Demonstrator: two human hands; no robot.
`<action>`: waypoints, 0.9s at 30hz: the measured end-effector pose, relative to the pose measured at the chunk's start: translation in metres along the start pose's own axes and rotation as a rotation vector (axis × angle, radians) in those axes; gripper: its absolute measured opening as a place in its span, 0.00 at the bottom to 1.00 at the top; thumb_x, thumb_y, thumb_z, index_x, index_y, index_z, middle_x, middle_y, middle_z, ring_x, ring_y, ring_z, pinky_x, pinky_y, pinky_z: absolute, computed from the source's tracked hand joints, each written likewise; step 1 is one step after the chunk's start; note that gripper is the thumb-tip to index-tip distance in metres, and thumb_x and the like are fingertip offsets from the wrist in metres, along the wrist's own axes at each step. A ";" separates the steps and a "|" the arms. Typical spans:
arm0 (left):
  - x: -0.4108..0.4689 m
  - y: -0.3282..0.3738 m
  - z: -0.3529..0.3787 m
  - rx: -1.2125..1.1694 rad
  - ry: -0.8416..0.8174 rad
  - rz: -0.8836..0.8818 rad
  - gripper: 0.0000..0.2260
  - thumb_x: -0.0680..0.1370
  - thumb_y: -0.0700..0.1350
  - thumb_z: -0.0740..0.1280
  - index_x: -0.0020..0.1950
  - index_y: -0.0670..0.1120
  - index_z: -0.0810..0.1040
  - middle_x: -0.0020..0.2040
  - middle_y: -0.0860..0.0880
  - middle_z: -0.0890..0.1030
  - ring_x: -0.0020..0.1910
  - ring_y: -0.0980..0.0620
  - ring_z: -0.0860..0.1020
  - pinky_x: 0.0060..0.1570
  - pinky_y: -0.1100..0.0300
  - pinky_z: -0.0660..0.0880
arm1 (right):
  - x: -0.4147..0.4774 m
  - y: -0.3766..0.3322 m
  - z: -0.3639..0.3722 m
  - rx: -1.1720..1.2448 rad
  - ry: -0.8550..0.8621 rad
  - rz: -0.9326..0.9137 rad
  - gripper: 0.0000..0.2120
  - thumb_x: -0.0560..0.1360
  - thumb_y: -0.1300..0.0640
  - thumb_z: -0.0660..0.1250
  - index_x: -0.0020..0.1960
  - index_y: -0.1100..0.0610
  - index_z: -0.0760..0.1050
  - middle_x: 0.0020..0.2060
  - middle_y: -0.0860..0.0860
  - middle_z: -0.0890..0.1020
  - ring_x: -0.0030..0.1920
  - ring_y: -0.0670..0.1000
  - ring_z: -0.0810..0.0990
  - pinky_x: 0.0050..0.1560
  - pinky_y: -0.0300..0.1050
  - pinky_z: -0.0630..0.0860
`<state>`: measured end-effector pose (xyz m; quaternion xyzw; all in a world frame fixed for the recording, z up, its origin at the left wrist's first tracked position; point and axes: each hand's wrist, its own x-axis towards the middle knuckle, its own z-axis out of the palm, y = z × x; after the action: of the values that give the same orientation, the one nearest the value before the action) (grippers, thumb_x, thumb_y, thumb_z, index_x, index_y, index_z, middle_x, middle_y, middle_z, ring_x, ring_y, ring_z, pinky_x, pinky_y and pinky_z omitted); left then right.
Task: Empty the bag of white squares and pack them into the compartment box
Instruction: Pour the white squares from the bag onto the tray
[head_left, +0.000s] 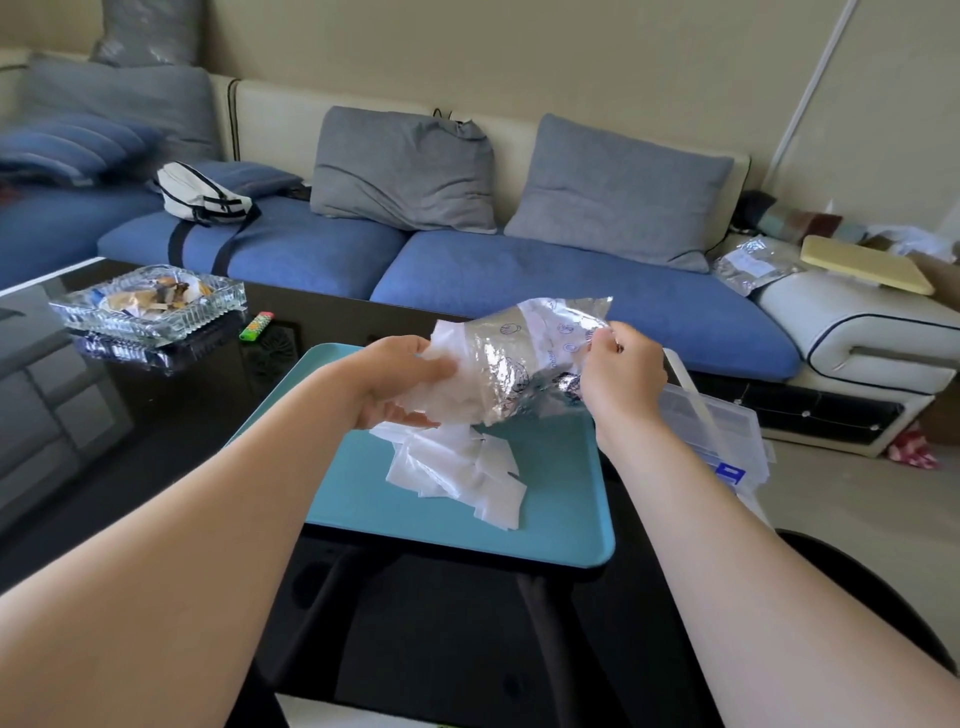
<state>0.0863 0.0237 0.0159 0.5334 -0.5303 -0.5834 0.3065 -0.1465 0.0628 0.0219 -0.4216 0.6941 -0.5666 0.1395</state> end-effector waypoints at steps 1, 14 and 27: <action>0.001 -0.001 -0.002 0.005 0.038 -0.010 0.12 0.80 0.45 0.73 0.61 0.43 0.80 0.56 0.42 0.85 0.54 0.41 0.85 0.45 0.49 0.84 | 0.000 -0.003 -0.001 -0.031 0.040 -0.032 0.15 0.84 0.60 0.55 0.42 0.55 0.75 0.41 0.55 0.76 0.45 0.59 0.71 0.44 0.48 0.63; -0.008 0.000 -0.010 0.624 0.595 -0.113 0.21 0.73 0.53 0.55 0.56 0.44 0.77 0.58 0.44 0.75 0.63 0.35 0.73 0.68 0.39 0.68 | -0.008 -0.016 0.001 -0.054 0.048 -0.418 0.14 0.86 0.59 0.59 0.63 0.57 0.82 0.45 0.45 0.80 0.47 0.50 0.77 0.45 0.39 0.64; 0.001 -0.022 -0.006 0.869 0.066 0.127 0.52 0.60 0.71 0.75 0.78 0.61 0.57 0.76 0.52 0.68 0.73 0.41 0.66 0.70 0.37 0.68 | -0.003 -0.003 -0.005 -0.218 -0.179 -0.529 0.13 0.86 0.60 0.59 0.62 0.54 0.82 0.45 0.49 0.84 0.43 0.51 0.78 0.41 0.42 0.65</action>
<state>0.0966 0.0270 -0.0045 0.5975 -0.7480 -0.2688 0.1059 -0.1468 0.0685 0.0248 -0.6486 0.6017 -0.4662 0.0014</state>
